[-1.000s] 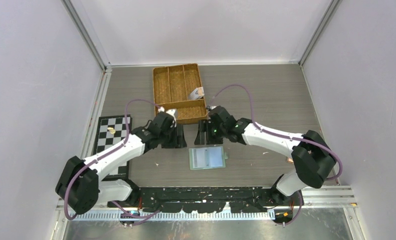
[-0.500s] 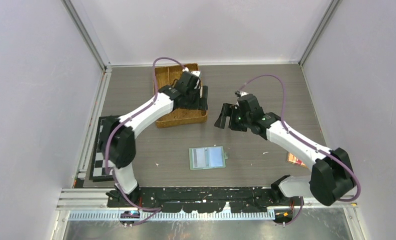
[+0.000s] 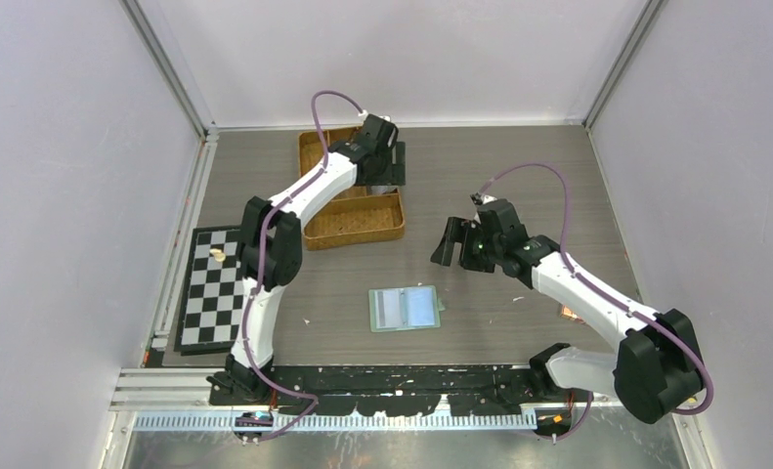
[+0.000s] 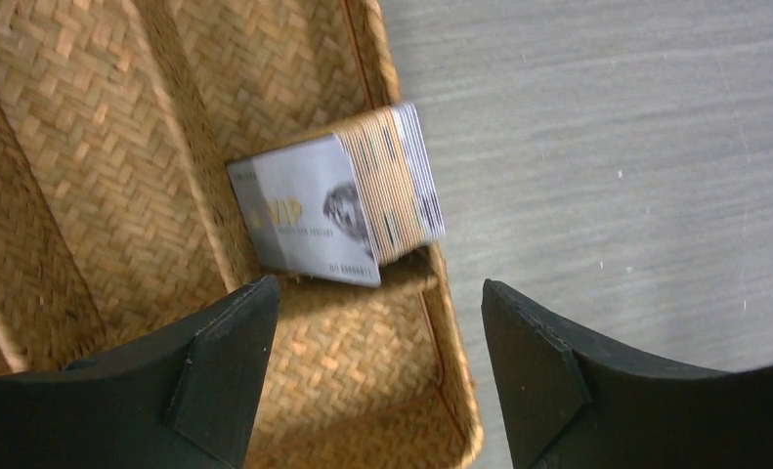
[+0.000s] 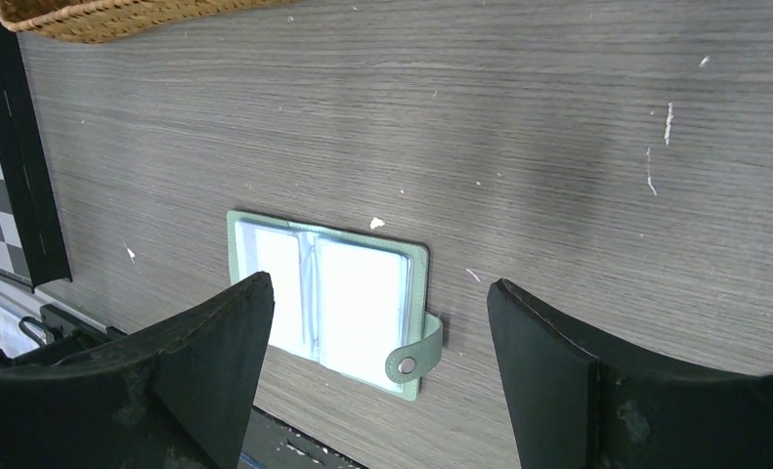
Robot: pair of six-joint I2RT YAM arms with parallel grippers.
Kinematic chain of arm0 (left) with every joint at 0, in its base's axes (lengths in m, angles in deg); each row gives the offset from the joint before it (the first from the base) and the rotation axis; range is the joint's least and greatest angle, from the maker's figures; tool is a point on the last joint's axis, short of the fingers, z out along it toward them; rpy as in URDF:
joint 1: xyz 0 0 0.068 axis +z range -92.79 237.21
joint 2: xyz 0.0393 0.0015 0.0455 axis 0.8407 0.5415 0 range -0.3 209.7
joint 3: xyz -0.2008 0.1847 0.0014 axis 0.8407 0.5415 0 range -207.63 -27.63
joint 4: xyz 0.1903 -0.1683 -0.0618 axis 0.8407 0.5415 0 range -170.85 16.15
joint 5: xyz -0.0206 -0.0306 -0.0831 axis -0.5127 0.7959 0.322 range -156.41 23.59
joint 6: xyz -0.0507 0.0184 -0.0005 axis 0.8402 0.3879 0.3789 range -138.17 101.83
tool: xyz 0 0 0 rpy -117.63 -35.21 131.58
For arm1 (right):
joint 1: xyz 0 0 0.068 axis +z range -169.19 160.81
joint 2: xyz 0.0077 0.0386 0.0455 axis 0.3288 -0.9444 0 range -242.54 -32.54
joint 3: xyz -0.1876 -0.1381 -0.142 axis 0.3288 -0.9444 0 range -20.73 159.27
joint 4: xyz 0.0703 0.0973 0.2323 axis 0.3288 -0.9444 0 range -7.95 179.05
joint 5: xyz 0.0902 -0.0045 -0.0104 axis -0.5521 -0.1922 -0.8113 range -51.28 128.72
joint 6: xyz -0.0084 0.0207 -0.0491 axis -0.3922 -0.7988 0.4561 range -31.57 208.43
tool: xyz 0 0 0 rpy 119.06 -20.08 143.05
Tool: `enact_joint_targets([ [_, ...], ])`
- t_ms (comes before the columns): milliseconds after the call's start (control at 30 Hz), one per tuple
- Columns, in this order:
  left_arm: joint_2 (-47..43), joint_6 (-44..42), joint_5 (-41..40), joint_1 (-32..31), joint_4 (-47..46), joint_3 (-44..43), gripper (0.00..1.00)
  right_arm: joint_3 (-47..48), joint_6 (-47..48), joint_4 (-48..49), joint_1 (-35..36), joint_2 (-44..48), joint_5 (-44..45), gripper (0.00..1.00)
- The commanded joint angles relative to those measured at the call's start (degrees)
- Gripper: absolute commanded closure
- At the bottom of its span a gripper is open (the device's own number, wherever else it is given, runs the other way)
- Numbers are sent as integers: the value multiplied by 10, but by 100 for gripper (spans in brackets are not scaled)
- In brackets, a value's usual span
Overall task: Put the credit cards into the card holder
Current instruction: Pick up the credit card from the storage box.
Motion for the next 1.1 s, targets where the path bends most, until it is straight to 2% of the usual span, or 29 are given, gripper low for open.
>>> enact_joint_targets([
  [0,49,-6,-1,7,16,-75,22,1,10,10,-8,14,-20,15],
  [267,111,-10,40,9,40,-142,23,4,15,10,-21,8,-32,15],
  [500,80,-5,60,8,-33,-87,25,-4,14,10,-24,7,-35,16],
  [1067,40,19,130,8,-90,-49,29,-5,6,10,-26,9,-39,17],
])
